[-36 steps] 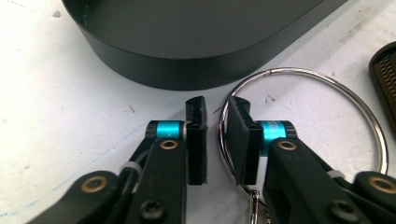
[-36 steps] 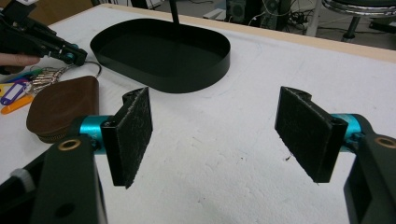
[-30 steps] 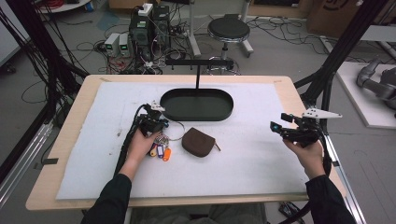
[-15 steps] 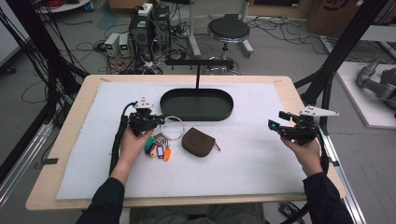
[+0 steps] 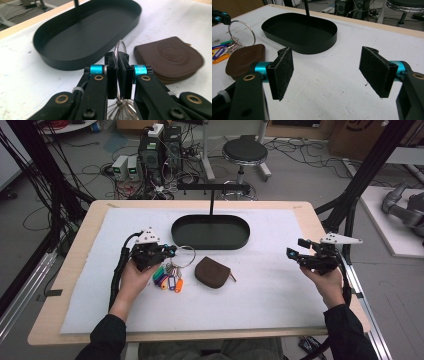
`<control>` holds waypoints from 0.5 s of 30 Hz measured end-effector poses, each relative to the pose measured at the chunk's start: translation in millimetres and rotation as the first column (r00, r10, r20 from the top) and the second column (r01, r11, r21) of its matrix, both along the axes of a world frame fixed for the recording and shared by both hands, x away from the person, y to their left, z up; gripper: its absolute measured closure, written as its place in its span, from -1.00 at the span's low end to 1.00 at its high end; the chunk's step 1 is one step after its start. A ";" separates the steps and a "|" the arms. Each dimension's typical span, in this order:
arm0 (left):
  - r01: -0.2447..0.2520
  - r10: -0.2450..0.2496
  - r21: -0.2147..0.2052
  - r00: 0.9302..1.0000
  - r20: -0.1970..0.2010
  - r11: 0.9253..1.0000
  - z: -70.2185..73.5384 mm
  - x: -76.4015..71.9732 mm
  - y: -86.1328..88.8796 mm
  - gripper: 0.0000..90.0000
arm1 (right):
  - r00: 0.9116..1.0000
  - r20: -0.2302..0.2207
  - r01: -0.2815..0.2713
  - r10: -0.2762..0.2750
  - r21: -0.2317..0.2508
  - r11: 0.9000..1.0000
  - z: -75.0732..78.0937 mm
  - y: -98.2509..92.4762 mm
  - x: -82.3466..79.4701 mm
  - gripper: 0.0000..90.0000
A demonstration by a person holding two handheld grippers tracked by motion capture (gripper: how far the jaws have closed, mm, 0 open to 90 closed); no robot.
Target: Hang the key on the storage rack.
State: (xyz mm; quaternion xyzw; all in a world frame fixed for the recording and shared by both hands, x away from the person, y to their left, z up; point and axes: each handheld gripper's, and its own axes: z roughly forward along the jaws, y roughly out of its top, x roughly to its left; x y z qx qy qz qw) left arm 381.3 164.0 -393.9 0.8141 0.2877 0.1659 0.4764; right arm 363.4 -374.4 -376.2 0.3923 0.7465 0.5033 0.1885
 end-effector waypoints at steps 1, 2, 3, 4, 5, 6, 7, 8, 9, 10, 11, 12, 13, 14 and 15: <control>0.009 -0.009 0.001 1.000 0.000 1.000 0.1 -0.5 0.1 0.91 | 1.000 0.001 0.004 -0.004 -0.002 1.000 0.1 0.1 -0.1 -0.38; 0.014 -0.014 -0.001 1.000 0.000 1.000 0.0 -0.6 0.3 0.91 | 1.000 0.004 0.005 -0.005 -0.003 1.000 0.2 -0.1 -0.1 -0.38; 0.018 -0.018 -0.005 1.000 -0.002 1.000 -0.4 -0.6 0.3 0.91 | 1.000 0.002 0.008 -0.008 0.001 1.000 0.5 -0.1 -0.3 -0.38; 0.020 -0.020 -0.004 1.000 -0.009 1.000 -1.0 -0.6 0.1 0.91 | 1.000 0.002 0.008 -0.008 0.001 1.000 0.5 -0.1 -0.3 -0.38; 0.025 -0.025 0.000 1.000 -0.014 1.000 -1.9 -0.4 -0.3 0.91 | 1.000 0.002 0.008 -0.008 0.001 1.000 0.4 -0.2 -0.2 -0.38; 0.033 -0.033 0.004 0.999 -0.017 0.999 -2.8 -0.1 -0.8 0.91 | 1.000 0.000 0.008 -0.008 0.002 1.000 0.4 -0.3 -0.3 -0.38; 0.036 -0.036 0.013 0.999 -0.019 0.999 -3.5 -0.2 -1.5 0.90 | 1.000 0.000 0.007 -0.007 0.001 1.000 0.5 -0.3 -0.3 -0.38; 0.040 -0.040 0.020 0.999 -0.020 0.999 -3.9 -0.1 -2.1 0.90 | 1.000 0.002 0.008 -0.008 0.001 1.000 0.4 -0.3 -0.3 -0.38; 0.042 -0.041 0.018 0.999 -0.020 0.999 -4.1 -0.2 -2.9 0.89 | 1.000 0.001 0.007 -0.007 0.002 1.000 0.5 -0.3 -0.3 -0.38; 0.046 -0.046 0.017 0.999 -0.021 0.999 -4.4 -0.3 -3.3 0.89 | 1.000 0.003 0.006 -0.006 0.001 1.000 0.5 -0.5 -0.2 -0.38; 0.049 -0.048 0.020 0.999 -0.025 0.999 -4.8 0.0 -3.7 0.89 | 1.000 0.003 0.007 -0.007 0.001 1.000 0.5 -0.4 -0.2 -0.38; 0.052 -0.051 0.025 0.998 -0.033 0.998 -6.0 0.4 -4.2 0.88 | 1.000 0.001 0.007 -0.007 0.002 1.000 0.4 -0.3 -0.2 -0.38; 0.058 -0.056 0.033 0.997 -0.043 0.998 -7.5 1.3 -5.0 0.86 | 1.000 0.000 0.007 -0.007 0.001 1.000 0.3 -0.3 -0.1 -0.38; 0.059 -0.057 0.046 0.997 -0.051 0.997 -8.9 1.8 -5.8 0.86 | 1.000 0.001 0.007 -0.007 -0.001 1.000 0.2 -0.2 0.0 -0.38; 0.066 -0.063 0.055 0.997 -0.055 0.996 -10.3 2.2 -7.1 0.86 | 1.000 0.003 0.006 -0.006 -0.003 1.000 0.1 -0.3 0.3 -0.38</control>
